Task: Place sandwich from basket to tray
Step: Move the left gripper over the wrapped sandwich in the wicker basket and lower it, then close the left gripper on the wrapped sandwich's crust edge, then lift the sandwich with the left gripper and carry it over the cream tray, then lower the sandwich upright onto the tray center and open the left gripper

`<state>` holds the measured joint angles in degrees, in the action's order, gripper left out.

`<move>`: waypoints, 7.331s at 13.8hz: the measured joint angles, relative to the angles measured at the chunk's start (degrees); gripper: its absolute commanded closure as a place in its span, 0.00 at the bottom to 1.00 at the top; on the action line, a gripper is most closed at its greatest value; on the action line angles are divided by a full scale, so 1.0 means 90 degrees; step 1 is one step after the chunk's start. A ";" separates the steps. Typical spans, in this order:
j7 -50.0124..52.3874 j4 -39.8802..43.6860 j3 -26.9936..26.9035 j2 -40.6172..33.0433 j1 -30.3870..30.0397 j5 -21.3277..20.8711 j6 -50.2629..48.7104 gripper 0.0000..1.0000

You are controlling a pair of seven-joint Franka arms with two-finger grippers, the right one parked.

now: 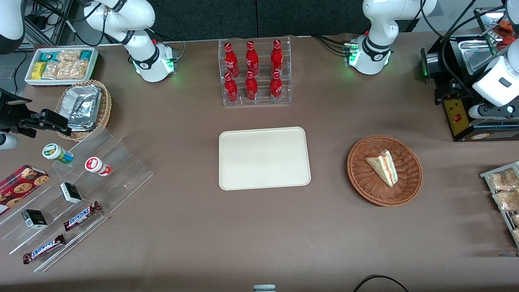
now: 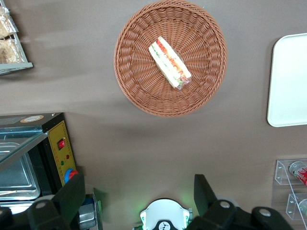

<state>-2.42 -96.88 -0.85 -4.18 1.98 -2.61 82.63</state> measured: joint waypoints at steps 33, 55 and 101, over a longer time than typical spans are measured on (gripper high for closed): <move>0.4621 -0.3582 0.0416 0.1644 0.0267 0.0220 0.6290 0.00; 0.4661 -0.2164 0.1451 0.0678 0.0381 -0.0266 0.2923 1.00; 0.6838 0.0527 0.3240 0.4953 0.2357 -0.1326 0.4690 0.01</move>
<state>59.12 -92.14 28.31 40.39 23.19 -14.54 124.84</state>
